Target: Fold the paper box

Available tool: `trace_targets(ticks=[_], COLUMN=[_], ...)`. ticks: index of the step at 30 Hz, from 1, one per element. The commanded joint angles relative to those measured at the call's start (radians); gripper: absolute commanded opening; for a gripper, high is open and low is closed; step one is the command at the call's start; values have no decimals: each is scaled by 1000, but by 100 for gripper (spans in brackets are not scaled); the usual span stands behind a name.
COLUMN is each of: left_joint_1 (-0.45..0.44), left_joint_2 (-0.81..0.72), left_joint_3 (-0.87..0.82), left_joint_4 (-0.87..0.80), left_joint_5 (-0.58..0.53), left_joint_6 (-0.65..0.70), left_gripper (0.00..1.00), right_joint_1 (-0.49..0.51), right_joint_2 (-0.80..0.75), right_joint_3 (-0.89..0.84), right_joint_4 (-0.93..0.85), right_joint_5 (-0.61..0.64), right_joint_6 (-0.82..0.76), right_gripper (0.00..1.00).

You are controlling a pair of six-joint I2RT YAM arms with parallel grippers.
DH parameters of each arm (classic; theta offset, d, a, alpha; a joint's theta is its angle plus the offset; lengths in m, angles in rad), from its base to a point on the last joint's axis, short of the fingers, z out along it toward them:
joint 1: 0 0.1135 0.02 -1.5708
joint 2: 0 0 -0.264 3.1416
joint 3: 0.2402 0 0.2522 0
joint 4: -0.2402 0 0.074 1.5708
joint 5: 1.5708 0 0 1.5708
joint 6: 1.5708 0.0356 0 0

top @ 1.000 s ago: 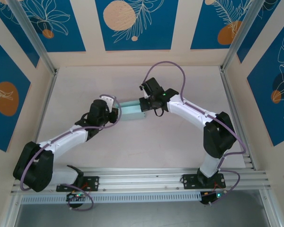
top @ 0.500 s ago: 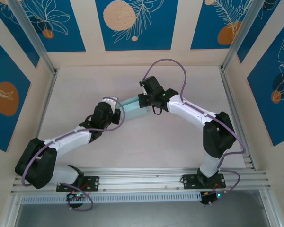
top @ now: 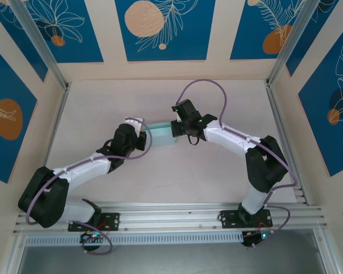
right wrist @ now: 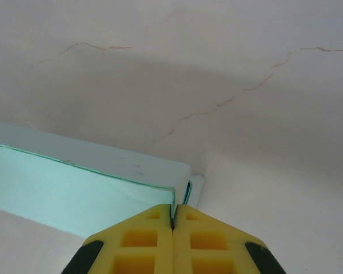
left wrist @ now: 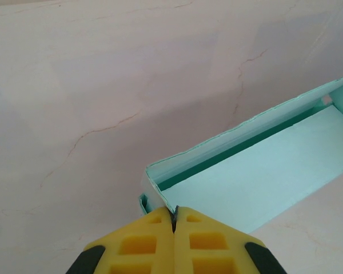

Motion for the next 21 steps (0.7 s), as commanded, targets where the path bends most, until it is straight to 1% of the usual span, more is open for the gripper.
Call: trace_targets(ticks=[1, 8, 21], left_joint_1=[-31, -31, -31], left_joint_2=[-6, -7, -11], left_joint_3=[-2, -12, -68], left_joint_4=[43, 35, 57], left_joint_5=[66, 66, 59], left_joint_6=[9, 6, -39], left_gripper=[0, 0, 0], right_joint_1=[13, 18, 41], right_joint_2=[-26, -21, -41], right_joint_3=[-32, -76, -183], right_joint_4=[47, 104, 181], right_joint_5=[-103, -107, -53], right_joint_6=[-12, -12, -42], right_gripper=[0, 0, 0])
